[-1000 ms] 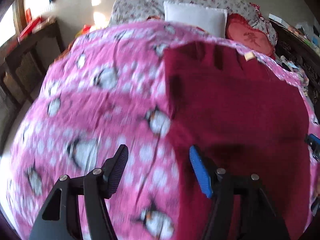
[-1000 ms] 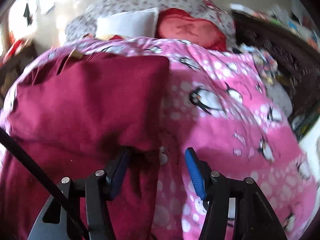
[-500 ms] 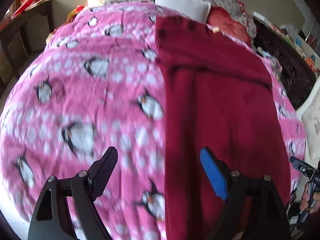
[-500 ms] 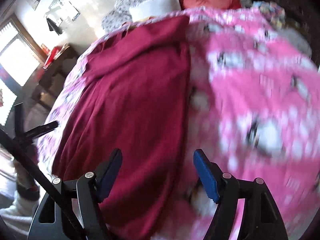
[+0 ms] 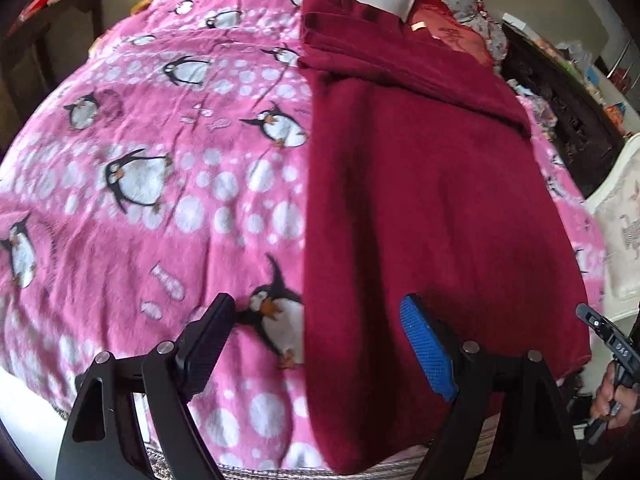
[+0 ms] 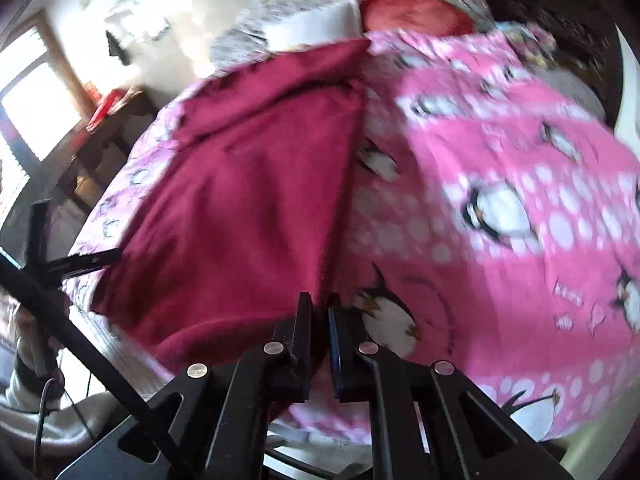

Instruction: Fold small clothes

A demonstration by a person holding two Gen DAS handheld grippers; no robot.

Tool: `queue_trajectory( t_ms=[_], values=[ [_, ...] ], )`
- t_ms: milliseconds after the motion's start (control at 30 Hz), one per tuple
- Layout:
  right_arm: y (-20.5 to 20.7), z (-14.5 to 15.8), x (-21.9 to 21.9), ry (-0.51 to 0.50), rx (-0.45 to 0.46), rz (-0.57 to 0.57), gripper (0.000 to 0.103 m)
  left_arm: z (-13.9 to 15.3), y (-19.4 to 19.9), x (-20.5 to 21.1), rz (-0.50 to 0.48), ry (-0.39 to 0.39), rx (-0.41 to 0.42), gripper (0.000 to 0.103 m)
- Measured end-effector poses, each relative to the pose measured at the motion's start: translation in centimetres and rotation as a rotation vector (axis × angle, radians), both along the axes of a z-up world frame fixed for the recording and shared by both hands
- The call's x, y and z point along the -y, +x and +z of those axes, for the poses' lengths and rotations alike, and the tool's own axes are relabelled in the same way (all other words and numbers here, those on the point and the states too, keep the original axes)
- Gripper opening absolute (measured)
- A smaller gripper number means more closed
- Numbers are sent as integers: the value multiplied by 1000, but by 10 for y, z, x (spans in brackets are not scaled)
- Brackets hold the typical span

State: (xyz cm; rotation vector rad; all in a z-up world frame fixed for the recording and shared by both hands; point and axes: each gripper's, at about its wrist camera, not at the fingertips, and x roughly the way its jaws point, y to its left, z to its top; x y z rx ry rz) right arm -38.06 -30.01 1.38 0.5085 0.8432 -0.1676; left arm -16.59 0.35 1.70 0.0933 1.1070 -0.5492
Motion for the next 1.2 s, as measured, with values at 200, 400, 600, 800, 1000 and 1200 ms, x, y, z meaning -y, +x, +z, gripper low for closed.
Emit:
queue_trajectory(
  t_ms=[200, 400, 600, 800, 1000, 1200],
  values=[
    [-19, -6, 4, 152, 76, -26, 58, -1, -10, -8, 7, 27, 19, 84],
    [-25, -10, -7, 210, 92, 19, 66, -6, -20, -15, 16, 4, 19, 89],
    [-16, -20, -20, 177, 97, 37, 66, -11, -25, -3, 9, 68, 66, 93],
    [-12, -20, -20, 183, 105, 49, 61, -13, -27, 0, 26, 83, 79, 96],
    [-14, -20, -20, 202, 127, 74, 61, -14, -28, 1, 30, 92, 79, 99],
    [-12, -18, -23, 165, 149, 86, 16, -15, -32, 4, 18, 109, 92, 99]
  ],
)
